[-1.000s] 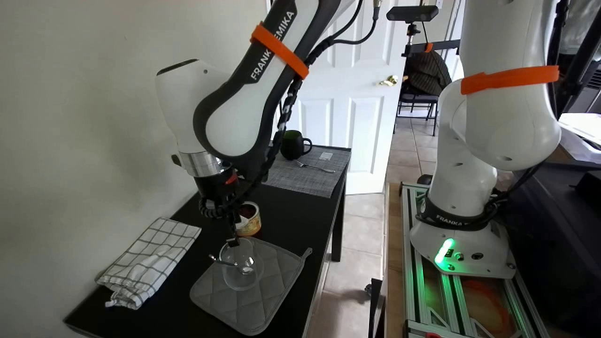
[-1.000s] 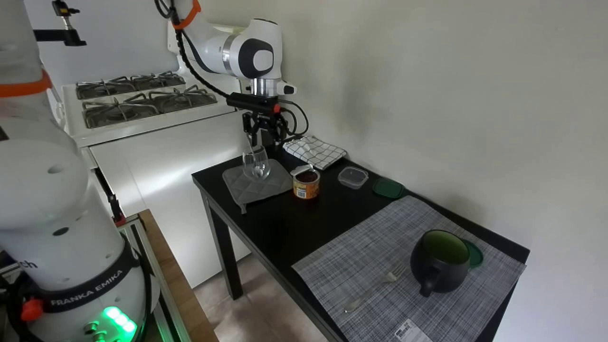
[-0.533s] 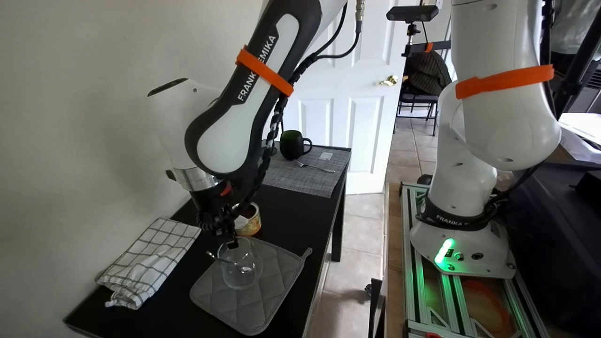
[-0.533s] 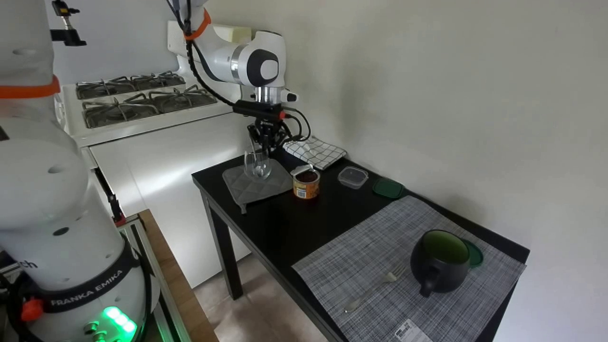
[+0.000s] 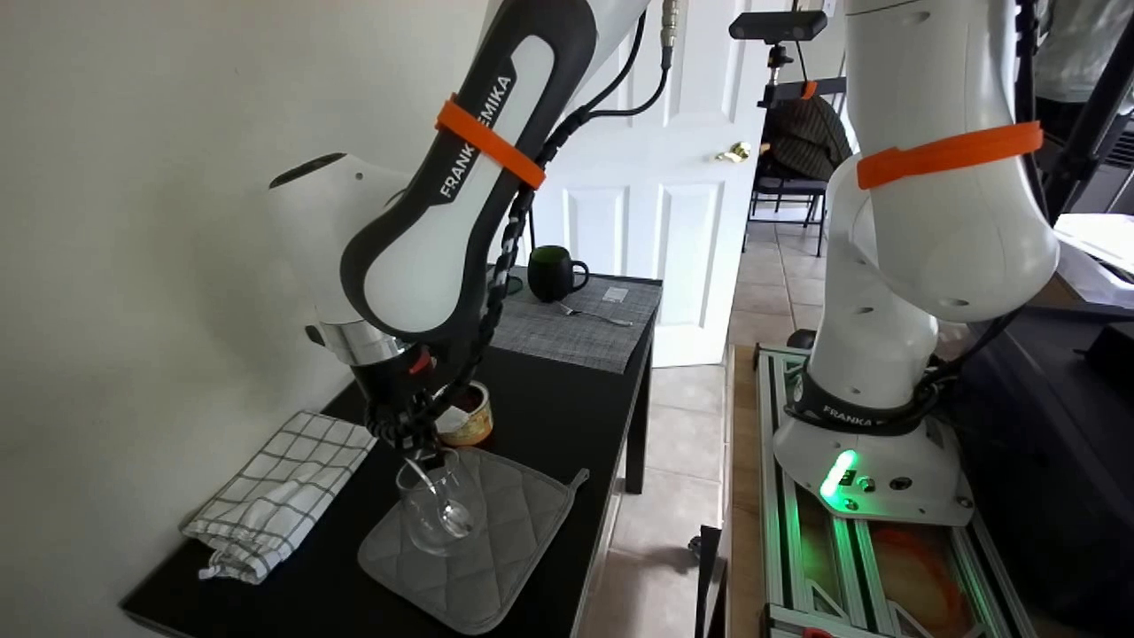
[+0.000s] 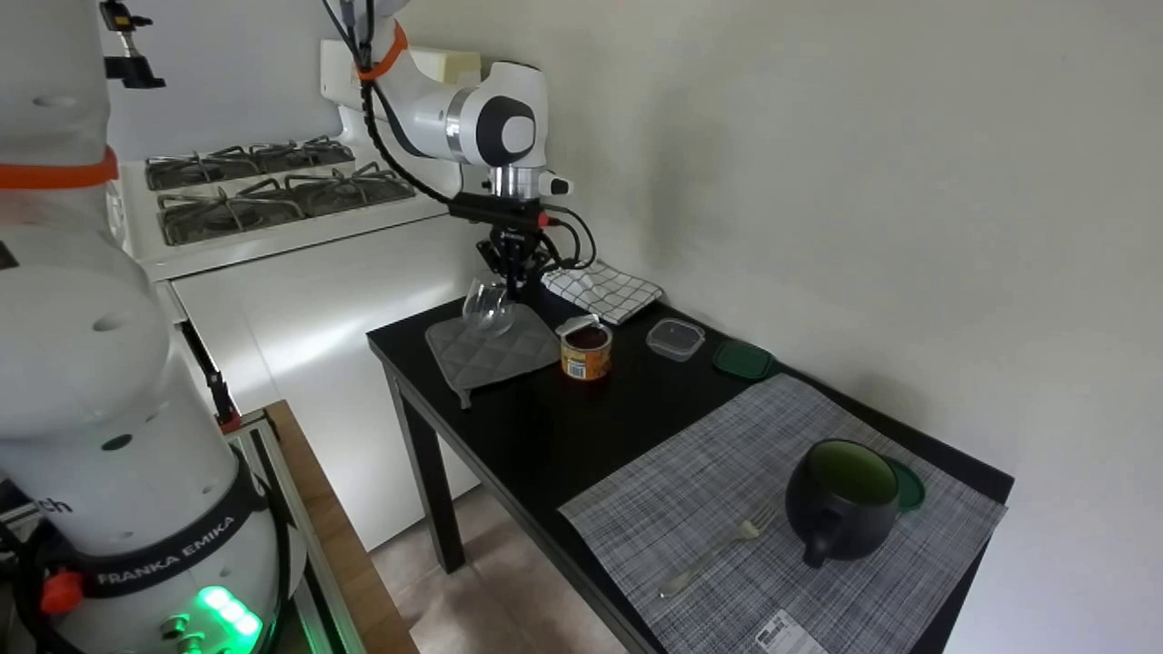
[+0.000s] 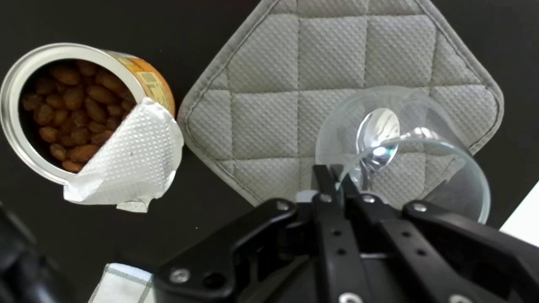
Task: Move the glass closer to the towel
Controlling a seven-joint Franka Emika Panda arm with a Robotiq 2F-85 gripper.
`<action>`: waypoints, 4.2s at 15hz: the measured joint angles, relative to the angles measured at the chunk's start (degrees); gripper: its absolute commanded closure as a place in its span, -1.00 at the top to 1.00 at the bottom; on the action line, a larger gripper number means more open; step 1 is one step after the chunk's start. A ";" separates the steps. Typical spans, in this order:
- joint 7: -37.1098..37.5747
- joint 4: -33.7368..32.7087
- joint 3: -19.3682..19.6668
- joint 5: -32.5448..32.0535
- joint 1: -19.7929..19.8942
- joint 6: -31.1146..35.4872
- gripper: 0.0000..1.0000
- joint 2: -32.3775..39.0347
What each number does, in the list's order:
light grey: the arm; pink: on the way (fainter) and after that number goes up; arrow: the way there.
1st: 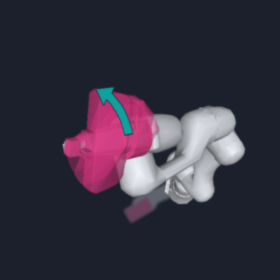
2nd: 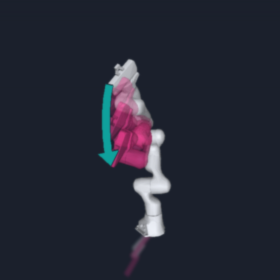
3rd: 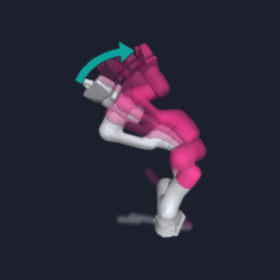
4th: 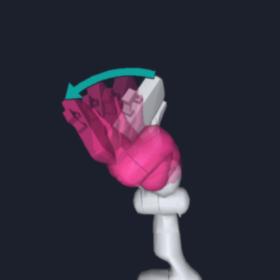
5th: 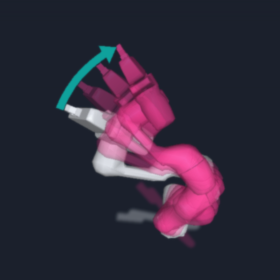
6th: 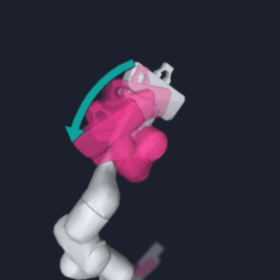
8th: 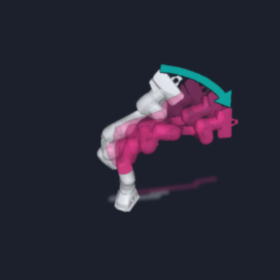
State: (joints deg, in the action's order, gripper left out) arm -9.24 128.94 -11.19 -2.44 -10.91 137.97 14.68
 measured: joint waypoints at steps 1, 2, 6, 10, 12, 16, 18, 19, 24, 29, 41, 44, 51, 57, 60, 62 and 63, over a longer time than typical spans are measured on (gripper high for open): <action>0.27 0.09 0.05 -0.11 0.01 0.00 -0.98 -0.60; 0.93 0.33 0.17 -0.28 0.06 0.11 -0.98 -1.61; 6.89 2.40 1.98 -2.79 0.39 2.83 -0.98 -8.13; 15.92 2.66 5.27 -9.23 2.22 3.48 -0.91 -13.10; 17.87 1.49 6.44 -10.84 3.68 2.58 -0.91 -13.57; 18.41 0.97 6.67 -11.07 4.22 2.30 -0.98 -13.37; 21.24 0.96 6.99 -11.17 4.59 2.34 -0.98 -13.28; 23.27 0.95 7.52 -11.17 5.15 2.44 -0.98 -13.25; 29.38 3.75 11.89 -10.31 9.92 3.38 -0.98 -13.58; 38.35 8.68 15.74 -11.32 13.99 10.13 -0.98 -13.59; 61.07 3.41 19.47 -23.67 12.33 7.64 -0.98 -4.14; 61.14 0.66 19.29 -23.33 10.68 7.53 -0.98 -1.31; 60.80 -2.23 19.31 -19.48 10.05 7.93 -0.98 2.91; 59.08 -2.13 20.37 -12.14 10.83 12.01 -0.98 3.18; 58.80 -2.08 20.67 -10.59 10.86 12.19 -0.98 3.39; 58.73 -2.08 20.68 -10.09 10.84 12.19 -0.98 3.69; 58.73 -2.08 20.69 -10.07 10.83 12.19 -0.98 3.84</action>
State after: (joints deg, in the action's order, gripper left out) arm 49.49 126.87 9.50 -12.52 -0.09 150.16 18.52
